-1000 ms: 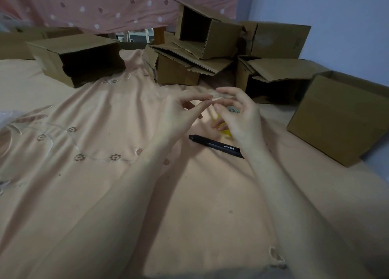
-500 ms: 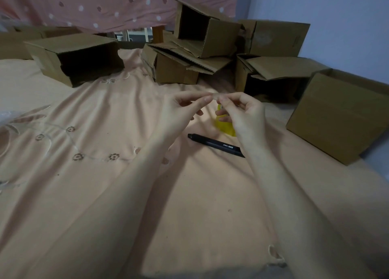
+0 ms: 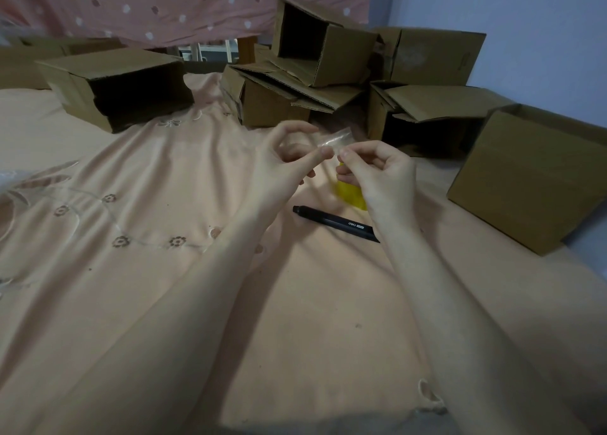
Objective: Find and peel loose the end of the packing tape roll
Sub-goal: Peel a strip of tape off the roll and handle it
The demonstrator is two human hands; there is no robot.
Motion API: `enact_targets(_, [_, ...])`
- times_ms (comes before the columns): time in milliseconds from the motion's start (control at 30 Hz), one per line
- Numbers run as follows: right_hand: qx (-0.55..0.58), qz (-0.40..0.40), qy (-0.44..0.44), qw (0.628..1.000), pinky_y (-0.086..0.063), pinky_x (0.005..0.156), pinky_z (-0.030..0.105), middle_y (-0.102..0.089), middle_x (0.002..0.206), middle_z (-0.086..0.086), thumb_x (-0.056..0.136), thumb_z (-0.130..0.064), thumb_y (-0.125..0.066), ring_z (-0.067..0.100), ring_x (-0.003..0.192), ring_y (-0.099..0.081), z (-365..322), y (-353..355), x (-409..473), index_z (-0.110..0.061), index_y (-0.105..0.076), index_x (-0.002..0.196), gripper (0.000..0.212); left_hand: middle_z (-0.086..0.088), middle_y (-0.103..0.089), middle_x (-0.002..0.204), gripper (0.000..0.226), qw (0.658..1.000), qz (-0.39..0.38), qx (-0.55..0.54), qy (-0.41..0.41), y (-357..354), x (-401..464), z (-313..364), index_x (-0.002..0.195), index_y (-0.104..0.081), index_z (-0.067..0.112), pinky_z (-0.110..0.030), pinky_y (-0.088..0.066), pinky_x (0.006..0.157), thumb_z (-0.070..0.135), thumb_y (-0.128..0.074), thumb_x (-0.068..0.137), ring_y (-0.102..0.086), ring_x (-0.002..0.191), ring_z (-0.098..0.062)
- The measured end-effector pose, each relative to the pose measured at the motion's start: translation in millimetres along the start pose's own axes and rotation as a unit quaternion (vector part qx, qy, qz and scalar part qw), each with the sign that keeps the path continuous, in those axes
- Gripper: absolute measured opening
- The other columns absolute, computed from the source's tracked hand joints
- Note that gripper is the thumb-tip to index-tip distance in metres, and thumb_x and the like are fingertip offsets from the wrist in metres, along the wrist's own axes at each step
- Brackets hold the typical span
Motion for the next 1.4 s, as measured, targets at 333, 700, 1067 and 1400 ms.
enact_targets(333, [-0.014, 0.000, 0.010, 1.000, -0.061, 0.071, 0.036, -0.067, 0.071, 0.006, 0.077, -0.004, -0.072, 0.018, 0.070, -0.071, -0.3, -1.5, -0.1, -0.019, -0.050, 0.101, 0.035, -0.003, -0.067, 0.072, 0.040, 1.000, 0.006, -0.004, -0.009, 0.6, 1.0, -3.3, 0.108, -0.045, 0.013, -0.016, -0.046, 0.056, 0.010, -0.075, 0.081, -0.059, 0.062, -0.009])
enact_targets(700, [-0.011, -0.069, 0.002, 0.998, -0.057, 0.062, 0.026, -0.074, 0.082, 0.010, 0.083, 0.000, -0.061, 0.020, 0.071, -0.072, -5.2, -8.0, -4.7, -0.018, -0.052, 0.109, 0.033, -0.003, -0.066, 0.080, 0.037, 0.999, 0.010, -0.032, -0.004, -0.8, 2.6, -4.7, 0.116, -0.044, 0.004, -0.032, -0.057, 0.076, -0.004, -0.062, 0.084, -0.068, 0.072, -0.016])
enact_targets(1067, [-0.088, -0.093, 0.087, 0.988, -0.054, 0.059, 0.024, -0.065, 0.085, 0.002, 0.085, 0.006, -0.045, 0.013, 0.071, -0.066, -10.0, -8.6, -9.5, -0.023, -0.048, 0.106, 0.037, 0.003, -0.064, 0.078, 0.045, 0.996, 0.006, -0.080, 0.038, 1.0, 4.8, -7.1, 0.125, -0.043, 0.010, -0.023, -0.055, 0.074, -0.003, -0.059, 0.085, -0.067, 0.079, -0.007])
enact_targets(1400, [-0.162, -0.101, 0.157, 0.969, -0.056, 0.080, 0.036, -0.062, 0.097, 0.001, 0.083, 0.007, -0.054, 0.015, 0.088, -0.063, -7.9, -11.0, -8.3, -0.022, -0.060, 0.094, 0.031, 0.011, -0.066, 0.072, 0.049, 0.994, -0.019, -0.093, 0.050, 2.0, 5.6, -8.9, 0.127, -0.045, 0.012, -0.025, -0.055, 0.074, 0.002, -0.067, 0.085, -0.066, 0.076, -0.006])
Point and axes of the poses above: each hand's wrist, its own x-axis towards the middle knuckle, its own y-axis out of the back of the hand, z = x × y, the point moved 4 cm from there along x, towards the middle knuckle
